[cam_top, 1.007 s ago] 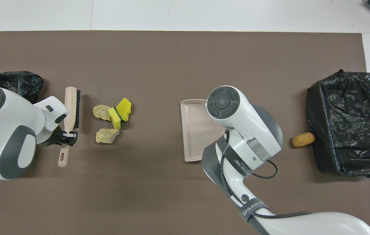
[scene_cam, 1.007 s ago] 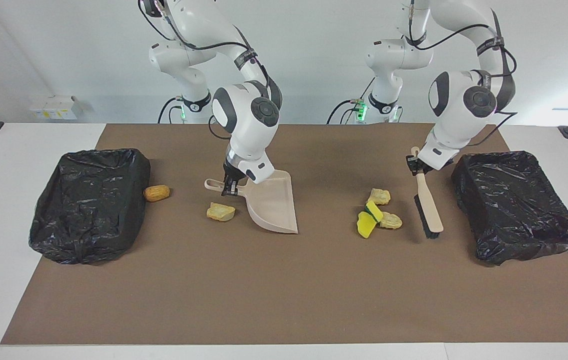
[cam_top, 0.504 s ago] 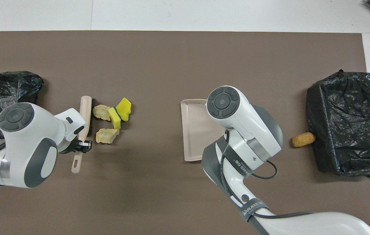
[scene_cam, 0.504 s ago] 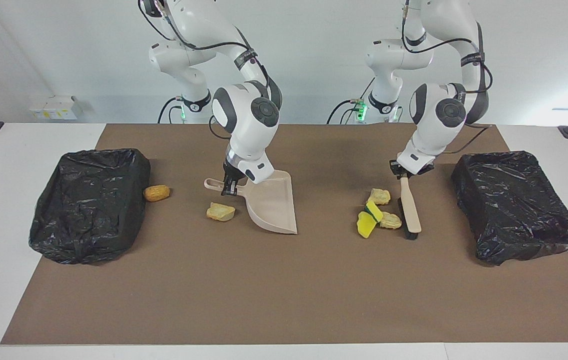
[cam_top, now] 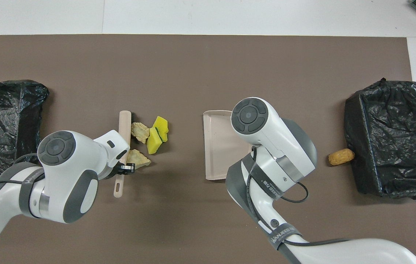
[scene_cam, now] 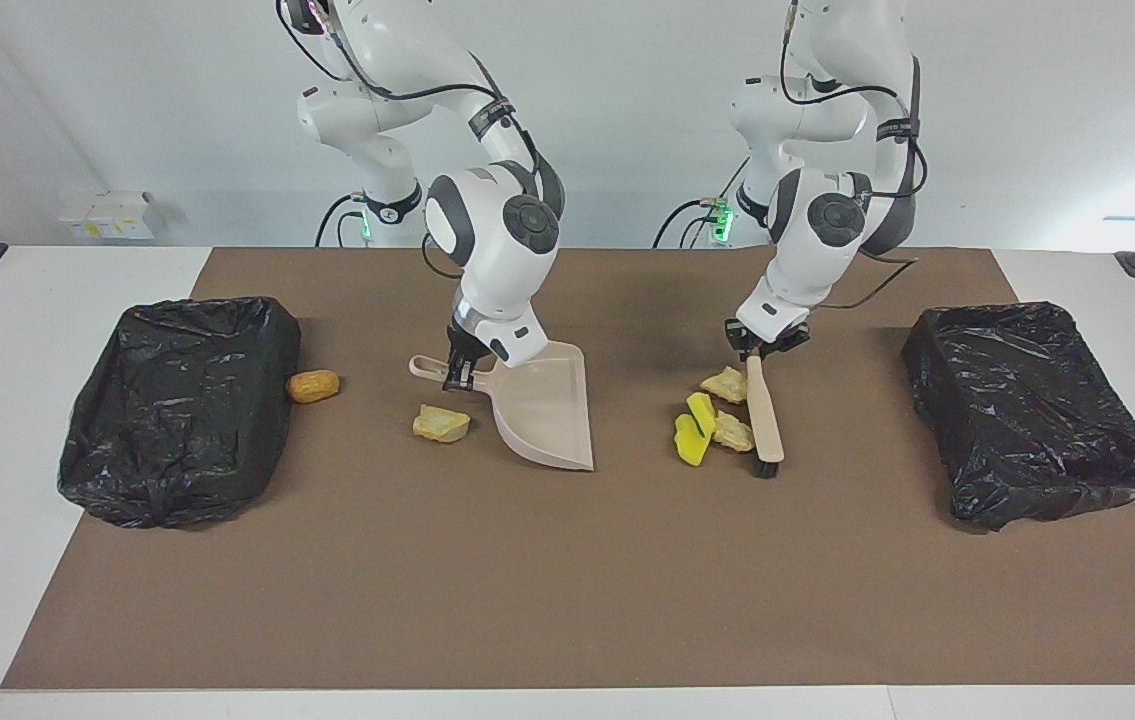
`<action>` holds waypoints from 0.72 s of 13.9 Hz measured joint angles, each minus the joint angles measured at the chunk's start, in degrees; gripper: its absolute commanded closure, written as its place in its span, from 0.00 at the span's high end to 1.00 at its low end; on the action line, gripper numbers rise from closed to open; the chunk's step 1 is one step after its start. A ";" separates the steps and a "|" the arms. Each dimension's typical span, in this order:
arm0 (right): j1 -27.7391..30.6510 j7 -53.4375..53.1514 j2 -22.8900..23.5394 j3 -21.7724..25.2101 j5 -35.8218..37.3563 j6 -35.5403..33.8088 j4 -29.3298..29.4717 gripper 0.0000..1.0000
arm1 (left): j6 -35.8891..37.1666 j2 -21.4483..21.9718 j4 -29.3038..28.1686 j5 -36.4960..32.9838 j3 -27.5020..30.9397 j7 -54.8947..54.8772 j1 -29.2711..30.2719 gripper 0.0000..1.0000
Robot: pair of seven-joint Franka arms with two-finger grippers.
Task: Sweep and dump trash in bin
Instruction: 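Sweep the trash pile with the left gripper's brush into the dustpan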
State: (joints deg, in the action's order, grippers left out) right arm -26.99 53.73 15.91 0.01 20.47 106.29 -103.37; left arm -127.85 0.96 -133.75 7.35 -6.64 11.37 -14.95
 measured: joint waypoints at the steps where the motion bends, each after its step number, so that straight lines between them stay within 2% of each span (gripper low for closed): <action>1: -0.06 -0.17 0.00 0.00 0.00 0.00 0.00 0.00 | -0.96 0.00 -0.01 1.82 -0.04 0.98 -2.06 0.00; 5: -0.15 -0.39 0.00 0.00 -0.08 0.00 0.00 0.00 | -6.40 -1.29 0.03 7.04 -0.25 6.12 -10.82 0.00; 10: -0.20 -0.95 0.00 0.00 -0.13 0.00 0.00 0.00 | -8.32 -2.81 1.51 10.65 -0.33 7.32 -16.00 0.00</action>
State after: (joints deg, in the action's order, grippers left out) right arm -27.19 52.78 15.91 0.00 20.34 106.30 -103.37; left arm -136.17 -1.85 -132.24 18.00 -6.97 18.69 -30.96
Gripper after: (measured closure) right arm 0.687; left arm 0.744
